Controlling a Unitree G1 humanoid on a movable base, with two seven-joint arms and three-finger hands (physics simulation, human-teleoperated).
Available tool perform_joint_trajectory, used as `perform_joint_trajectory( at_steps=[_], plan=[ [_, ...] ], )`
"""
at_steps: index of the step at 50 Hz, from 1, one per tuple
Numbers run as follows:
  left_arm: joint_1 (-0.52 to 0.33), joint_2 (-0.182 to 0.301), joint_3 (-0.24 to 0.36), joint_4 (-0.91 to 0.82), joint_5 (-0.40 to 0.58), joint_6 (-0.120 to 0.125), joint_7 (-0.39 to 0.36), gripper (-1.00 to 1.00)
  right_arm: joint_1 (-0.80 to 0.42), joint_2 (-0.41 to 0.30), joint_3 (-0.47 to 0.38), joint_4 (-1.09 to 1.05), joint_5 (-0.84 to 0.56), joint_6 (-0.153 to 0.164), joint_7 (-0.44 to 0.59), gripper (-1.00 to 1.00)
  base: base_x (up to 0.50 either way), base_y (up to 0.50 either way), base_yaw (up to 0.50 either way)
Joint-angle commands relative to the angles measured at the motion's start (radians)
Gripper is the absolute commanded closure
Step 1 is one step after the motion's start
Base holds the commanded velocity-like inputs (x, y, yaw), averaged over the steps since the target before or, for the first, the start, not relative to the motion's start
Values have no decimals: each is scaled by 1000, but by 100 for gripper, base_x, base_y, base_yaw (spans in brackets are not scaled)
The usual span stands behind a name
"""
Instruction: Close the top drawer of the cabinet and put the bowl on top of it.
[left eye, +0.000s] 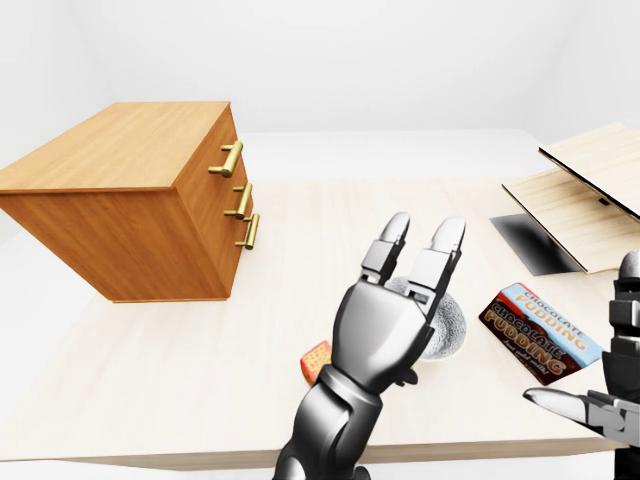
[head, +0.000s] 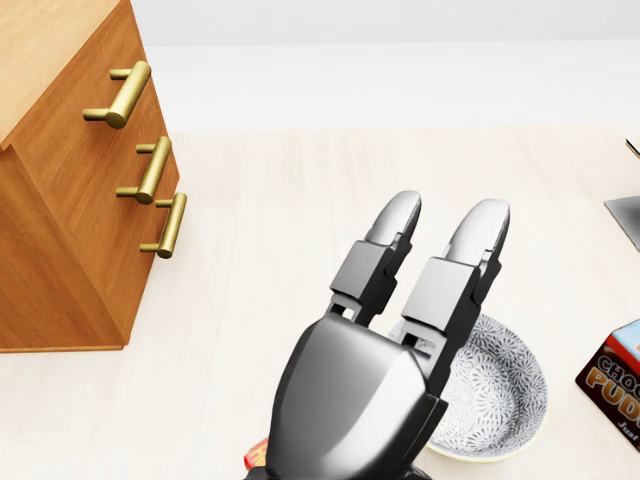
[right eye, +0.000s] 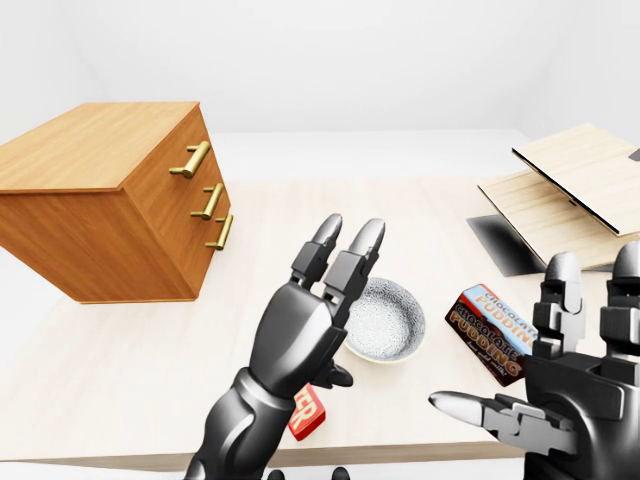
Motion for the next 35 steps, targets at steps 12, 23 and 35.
perform_joint_trajectory(
  at_steps=[12, 23, 35],
  plan=[
    [-18, -32, -11, 135, 44, 0, -11, -100, 2, 3, -16, -7, 17, 0, 7, -100, 0, 0, 0],
    [-47, -52, 21, 233, 52, 0, 11, -100, 8, 14, -25, -16, 24, 0, 31, -100, 0, 0, 0],
    [-53, -59, 40, 303, 66, 0, 27, -100, 5, 9, -37, -16, 36, 0, 29, -100, 0, 0, 0]
  ],
)
